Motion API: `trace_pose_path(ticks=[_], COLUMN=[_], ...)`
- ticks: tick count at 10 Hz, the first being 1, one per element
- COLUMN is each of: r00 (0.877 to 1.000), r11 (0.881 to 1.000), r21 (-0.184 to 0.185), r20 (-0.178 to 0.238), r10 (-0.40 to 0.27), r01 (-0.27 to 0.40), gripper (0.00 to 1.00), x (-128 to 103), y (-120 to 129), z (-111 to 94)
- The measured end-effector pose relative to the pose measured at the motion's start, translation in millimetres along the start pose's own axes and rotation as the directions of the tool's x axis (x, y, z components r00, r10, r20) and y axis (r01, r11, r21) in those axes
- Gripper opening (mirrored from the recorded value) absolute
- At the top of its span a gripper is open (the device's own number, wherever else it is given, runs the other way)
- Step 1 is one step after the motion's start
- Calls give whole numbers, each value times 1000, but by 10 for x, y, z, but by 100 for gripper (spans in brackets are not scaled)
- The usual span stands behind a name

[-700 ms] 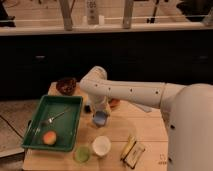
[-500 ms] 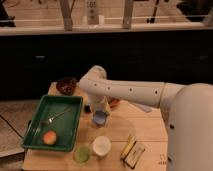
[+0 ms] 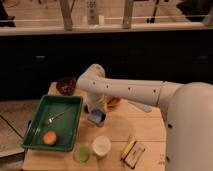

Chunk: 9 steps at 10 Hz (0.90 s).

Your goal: Place sponge in metal cup

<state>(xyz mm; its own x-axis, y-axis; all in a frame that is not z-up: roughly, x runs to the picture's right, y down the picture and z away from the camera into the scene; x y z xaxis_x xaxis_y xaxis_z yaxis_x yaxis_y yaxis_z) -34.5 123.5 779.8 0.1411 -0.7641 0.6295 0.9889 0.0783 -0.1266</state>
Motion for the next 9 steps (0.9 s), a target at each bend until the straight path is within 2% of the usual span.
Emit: trace_pose_path(ticks=[9], r00=[1000], r11=[1000], r21=[-2], r20=[20], r10=[-6], r01=[6], gripper=[80], x=[62], y=[31], z=[10])
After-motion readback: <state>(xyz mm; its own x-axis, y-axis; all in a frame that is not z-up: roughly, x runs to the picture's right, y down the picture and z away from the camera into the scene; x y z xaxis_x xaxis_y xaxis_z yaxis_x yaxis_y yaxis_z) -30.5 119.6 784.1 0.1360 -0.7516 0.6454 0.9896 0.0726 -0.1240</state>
